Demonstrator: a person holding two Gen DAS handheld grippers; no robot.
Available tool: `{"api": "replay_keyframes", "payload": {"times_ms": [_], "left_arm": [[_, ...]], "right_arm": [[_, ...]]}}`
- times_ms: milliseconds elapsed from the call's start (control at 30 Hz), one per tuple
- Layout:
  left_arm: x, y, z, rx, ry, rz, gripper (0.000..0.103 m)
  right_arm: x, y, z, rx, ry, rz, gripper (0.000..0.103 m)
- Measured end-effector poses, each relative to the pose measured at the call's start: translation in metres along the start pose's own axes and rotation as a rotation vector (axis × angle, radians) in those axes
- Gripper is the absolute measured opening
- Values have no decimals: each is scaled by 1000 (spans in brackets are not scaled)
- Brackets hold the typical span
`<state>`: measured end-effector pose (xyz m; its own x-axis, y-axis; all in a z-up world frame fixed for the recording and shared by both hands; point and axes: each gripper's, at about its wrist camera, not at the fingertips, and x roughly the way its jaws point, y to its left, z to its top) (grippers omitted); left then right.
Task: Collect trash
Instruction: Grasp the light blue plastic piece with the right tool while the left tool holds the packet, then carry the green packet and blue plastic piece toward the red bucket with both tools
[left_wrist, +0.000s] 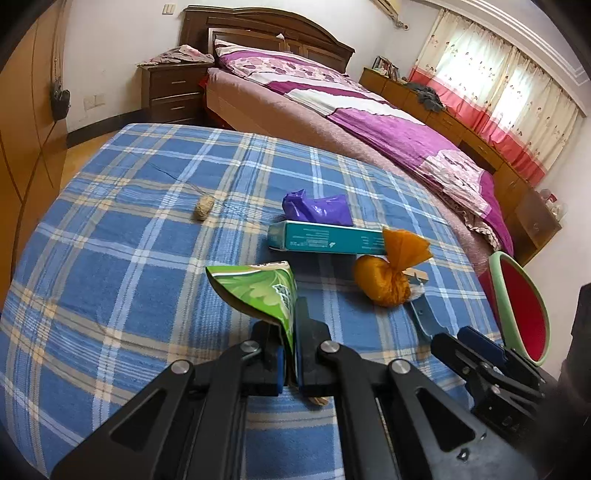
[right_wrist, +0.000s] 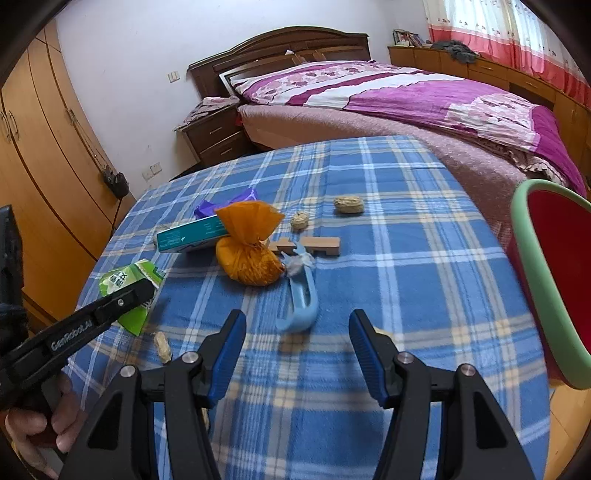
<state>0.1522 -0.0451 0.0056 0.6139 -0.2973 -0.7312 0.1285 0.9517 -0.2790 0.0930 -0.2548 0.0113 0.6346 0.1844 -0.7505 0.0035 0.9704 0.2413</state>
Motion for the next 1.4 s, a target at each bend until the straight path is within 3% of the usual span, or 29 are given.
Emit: {"api": "replay_keyframes", "payload": {"times_ms": [100, 367, 500, 900, 1400], "left_arm": [[1, 1, 0, 1, 2, 6, 3], [4, -2, -2, 9, 6, 12, 3], [2, -4, -3, 11, 5, 13, 3], [-22, -24, -7, 53, -23, -8, 3], [-60, -79, -27, 141, -34, -99, 3]], "right_arm": [[9, 1, 3, -3, 15, -3, 59], [20, 4, 3, -25, 28, -27, 31], [19, 0, 1, -16, 30, -26, 21], [-30, -10, -11, 34, -54, 15, 21], [-114, -49, -29, 124, -198, -38, 21]]}}
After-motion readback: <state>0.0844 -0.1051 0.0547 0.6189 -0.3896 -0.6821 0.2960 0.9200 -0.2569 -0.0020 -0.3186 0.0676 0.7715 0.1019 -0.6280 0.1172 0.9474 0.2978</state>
